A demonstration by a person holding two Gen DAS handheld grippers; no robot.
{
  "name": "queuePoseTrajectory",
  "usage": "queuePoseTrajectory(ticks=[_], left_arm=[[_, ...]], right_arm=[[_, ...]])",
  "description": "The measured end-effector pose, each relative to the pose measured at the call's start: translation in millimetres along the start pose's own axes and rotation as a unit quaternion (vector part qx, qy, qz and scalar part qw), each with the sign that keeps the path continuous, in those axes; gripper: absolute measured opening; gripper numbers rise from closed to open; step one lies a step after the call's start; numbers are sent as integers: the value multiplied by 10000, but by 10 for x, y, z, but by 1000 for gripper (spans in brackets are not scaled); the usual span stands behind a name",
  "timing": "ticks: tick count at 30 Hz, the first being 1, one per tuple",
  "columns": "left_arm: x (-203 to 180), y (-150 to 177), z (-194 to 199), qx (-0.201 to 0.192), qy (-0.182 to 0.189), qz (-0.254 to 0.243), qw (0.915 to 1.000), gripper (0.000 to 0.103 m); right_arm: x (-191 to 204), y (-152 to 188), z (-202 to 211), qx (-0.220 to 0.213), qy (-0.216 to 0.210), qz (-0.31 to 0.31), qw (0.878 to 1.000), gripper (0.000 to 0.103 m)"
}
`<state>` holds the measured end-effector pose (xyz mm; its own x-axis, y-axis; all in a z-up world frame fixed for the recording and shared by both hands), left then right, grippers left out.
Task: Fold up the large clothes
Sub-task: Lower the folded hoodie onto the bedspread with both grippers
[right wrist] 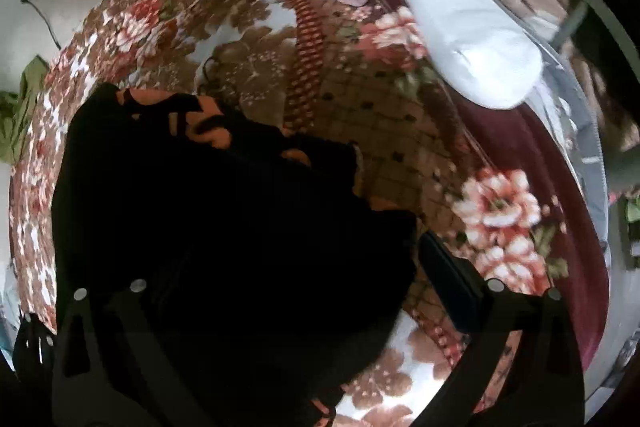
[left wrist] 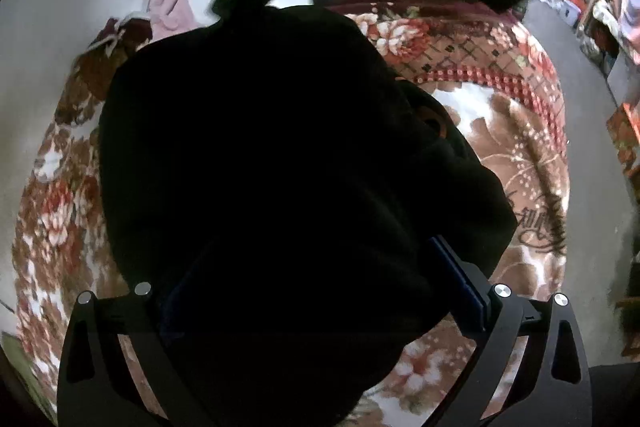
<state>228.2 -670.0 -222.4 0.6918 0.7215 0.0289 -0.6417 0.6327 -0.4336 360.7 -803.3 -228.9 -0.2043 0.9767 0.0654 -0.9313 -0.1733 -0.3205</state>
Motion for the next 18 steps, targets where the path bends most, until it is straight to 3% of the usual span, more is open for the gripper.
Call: queuePoseTrajectory(ticks=[8, 11, 18], left_arm=[[202, -10, 334, -31, 305, 653, 9974, 98], [266, 12, 494, -90, 266, 944, 9951, 98], [451, -6, 1152, -465, 67, 1358, 9896, 98]], right_arm=[[200, 276, 333, -101, 263, -204, 9994, 98], [345, 418, 448, -86, 370, -164, 9991, 98], [779, 795, 1029, -506, 438, -336, 9972, 98]])
Point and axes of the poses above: each gripper's, at about its wrist camera, not at the fingertips, and z roughly against the way its jaws point, x to its left, y to its underside, the point moved 7 cm from there along -z, roughly the way its jaws point, and after that the axes turned 15 degrees about z, right-handed, at the moved point
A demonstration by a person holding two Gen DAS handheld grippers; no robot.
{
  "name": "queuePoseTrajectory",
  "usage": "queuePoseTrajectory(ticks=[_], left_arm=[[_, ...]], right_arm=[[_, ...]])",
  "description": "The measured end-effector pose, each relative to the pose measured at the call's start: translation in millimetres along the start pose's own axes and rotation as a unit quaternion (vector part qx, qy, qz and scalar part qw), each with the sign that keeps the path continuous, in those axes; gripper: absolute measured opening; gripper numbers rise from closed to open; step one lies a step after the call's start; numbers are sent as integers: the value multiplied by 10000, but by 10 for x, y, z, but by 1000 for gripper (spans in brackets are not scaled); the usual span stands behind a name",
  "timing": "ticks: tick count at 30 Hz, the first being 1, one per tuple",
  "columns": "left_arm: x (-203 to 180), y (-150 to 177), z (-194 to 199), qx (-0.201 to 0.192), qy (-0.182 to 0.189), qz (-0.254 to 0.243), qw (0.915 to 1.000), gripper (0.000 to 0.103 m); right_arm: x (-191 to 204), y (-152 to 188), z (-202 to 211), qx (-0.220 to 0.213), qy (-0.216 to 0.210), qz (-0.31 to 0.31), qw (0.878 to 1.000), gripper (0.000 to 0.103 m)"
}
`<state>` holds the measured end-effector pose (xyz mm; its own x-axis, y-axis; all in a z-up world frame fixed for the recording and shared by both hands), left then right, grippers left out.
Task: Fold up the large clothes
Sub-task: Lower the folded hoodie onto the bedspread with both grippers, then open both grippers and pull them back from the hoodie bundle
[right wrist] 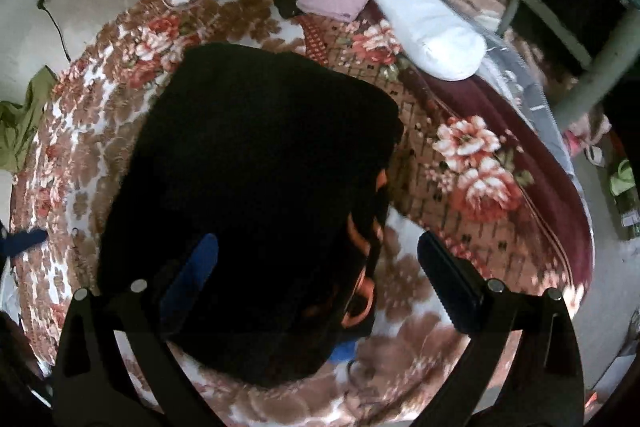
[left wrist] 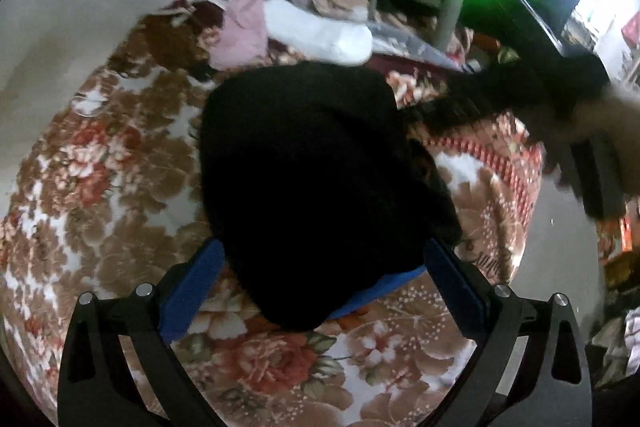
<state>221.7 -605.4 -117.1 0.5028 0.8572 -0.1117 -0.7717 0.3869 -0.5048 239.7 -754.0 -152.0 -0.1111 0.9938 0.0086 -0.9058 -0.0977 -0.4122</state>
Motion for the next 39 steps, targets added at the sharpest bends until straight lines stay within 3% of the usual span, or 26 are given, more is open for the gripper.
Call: queuePoseTrajectory(ticks=[6, 9, 17, 26, 29, 33, 39], left_arm=[[221, -6, 377, -7, 194, 499, 9986, 98], [343, 43, 451, 77, 306, 606, 9977, 98], [371, 127, 773, -289, 44, 287, 9992, 98], [322, 48, 1064, -707, -571, 798, 9927, 98], [270, 55, 1040, -813, -1071, 719, 9883, 98], [170, 57, 1070, -871, -858, 846, 9889, 98], [43, 69, 1006, -780, -819, 839, 9900, 98]], right_arm=[[276, 175, 613, -426, 187, -471, 9978, 98], [443, 199, 846, -646, 168, -397, 9970, 98], [749, 419, 1348, -911, 487, -471, 9935, 98], [651, 576, 1558, -1179, 267, -165, 9925, 98], [605, 639, 1520, -1123, 177, -137, 9934, 98], [527, 704, 1489, -1102, 95, -115, 9938, 98], [462, 755, 1500, -1130, 65, -152, 9935, 98]])
Point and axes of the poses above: each gripper's, at about its wrist camera, not at the fingertips, and z roughly against the way its jaws point, x to its left, y to its underside, the point moved 7 cm from there along -z, roughly the way its jaws point, and after that the axes turned 15 degrees about z, right-handed, at the moved point
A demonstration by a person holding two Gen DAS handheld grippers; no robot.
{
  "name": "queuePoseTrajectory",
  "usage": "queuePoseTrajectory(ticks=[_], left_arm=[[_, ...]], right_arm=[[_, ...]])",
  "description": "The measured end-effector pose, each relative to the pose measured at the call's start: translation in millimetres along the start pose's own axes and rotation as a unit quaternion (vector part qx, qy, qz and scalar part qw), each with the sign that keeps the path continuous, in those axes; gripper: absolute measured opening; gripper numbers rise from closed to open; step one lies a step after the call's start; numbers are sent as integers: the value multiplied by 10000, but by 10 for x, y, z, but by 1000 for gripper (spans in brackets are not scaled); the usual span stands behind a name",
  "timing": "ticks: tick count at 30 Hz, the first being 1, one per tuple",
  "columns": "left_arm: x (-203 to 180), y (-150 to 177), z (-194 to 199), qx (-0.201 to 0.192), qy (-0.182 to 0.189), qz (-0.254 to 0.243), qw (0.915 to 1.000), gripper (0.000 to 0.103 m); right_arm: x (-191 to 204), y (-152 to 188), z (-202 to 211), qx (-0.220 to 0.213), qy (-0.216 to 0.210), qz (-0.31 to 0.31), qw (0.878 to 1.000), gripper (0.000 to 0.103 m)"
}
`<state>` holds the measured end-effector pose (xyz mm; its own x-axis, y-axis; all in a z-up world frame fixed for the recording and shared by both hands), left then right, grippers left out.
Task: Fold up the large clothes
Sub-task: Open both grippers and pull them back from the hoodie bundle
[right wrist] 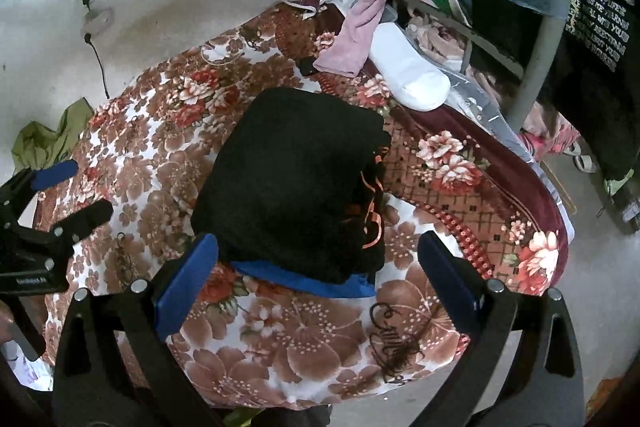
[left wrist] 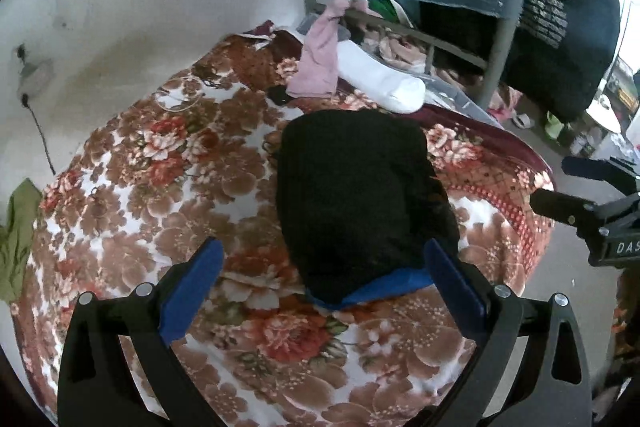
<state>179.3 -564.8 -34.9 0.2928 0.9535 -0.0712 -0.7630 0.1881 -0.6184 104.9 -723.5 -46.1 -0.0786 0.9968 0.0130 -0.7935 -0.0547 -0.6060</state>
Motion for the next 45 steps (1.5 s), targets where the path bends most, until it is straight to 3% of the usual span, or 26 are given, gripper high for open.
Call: queuePoseTrajectory(ticks=[14, 25, 33, 45], left_arm=[[-216, 56, -31, 38, 172, -538, 9984, 98], [-193, 62, -69, 95, 262, -415, 9988, 98], [-184, 70, -10, 21, 779, -324, 9964, 98], [-155, 32, 13, 18, 797, -215, 9966, 98]], right_arm=[[-16, 131, 1, 17, 29, 84, 10000, 98], [-30, 164, 18, -19, -72, -150, 9999, 98], [-31, 204, 13, -16, -225, -135, 9997, 98], [101, 201, 0, 20, -311, -44, 9995, 98]])
Point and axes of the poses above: each gripper's, at about its wrist camera, not at the fingertips, and z roughly against the way its jaws point, x to its left, y to its underside, the point moved 7 cm from there along -z, roughly the way its jaws point, and after that the axes turned 15 degrees about z, right-handed, at the moved point
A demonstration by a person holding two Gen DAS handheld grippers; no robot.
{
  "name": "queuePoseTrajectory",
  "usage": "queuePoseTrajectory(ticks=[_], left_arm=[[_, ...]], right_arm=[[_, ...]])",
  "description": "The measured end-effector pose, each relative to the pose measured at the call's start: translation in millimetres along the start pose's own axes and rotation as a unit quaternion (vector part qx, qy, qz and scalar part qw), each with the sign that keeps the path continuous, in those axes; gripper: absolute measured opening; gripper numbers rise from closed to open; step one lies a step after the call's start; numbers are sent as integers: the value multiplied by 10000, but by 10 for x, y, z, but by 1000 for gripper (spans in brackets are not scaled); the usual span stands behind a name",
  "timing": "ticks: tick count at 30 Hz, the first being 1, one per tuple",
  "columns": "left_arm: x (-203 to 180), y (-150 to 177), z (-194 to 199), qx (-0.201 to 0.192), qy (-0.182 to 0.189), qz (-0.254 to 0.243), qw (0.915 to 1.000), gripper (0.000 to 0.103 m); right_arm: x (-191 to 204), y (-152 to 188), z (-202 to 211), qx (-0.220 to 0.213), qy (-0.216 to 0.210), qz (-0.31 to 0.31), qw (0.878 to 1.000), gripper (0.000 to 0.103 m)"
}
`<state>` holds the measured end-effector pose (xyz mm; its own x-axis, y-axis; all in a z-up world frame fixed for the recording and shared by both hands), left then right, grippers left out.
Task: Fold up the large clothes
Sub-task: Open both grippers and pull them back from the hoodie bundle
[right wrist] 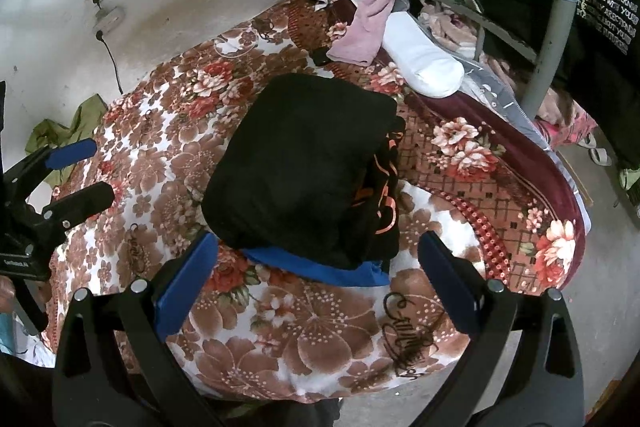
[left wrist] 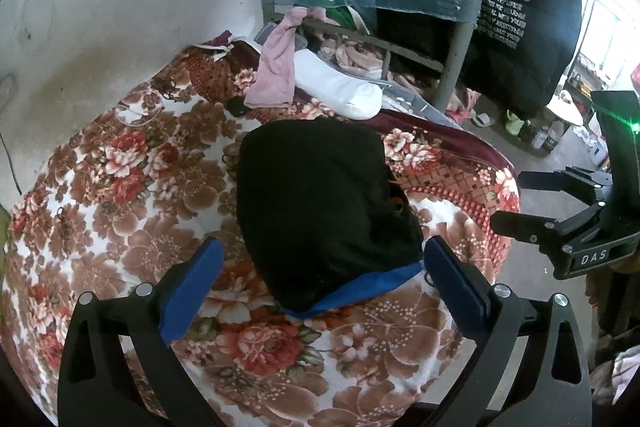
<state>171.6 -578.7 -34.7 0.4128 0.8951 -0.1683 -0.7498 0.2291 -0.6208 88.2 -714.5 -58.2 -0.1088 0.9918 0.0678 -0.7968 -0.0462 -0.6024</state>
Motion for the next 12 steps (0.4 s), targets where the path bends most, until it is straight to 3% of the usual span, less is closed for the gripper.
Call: queuePoseTrajectory(ticks=[12], left_arm=[[-26, -1, 41, 20, 32, -42, 10000, 98]], right_arm=[[67, 4, -18, 35, -95, 74, 9999, 98]])
Point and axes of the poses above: each gripper's, at about its wrist camera, not at the fingertips, and z roughly against the way its jaws point, x to its left, y to its underside, the point moved 7 cm from there along -z, roughly the way its jaws point, and after that the axes turned 15 degrees about z, right-handed, at the moved point
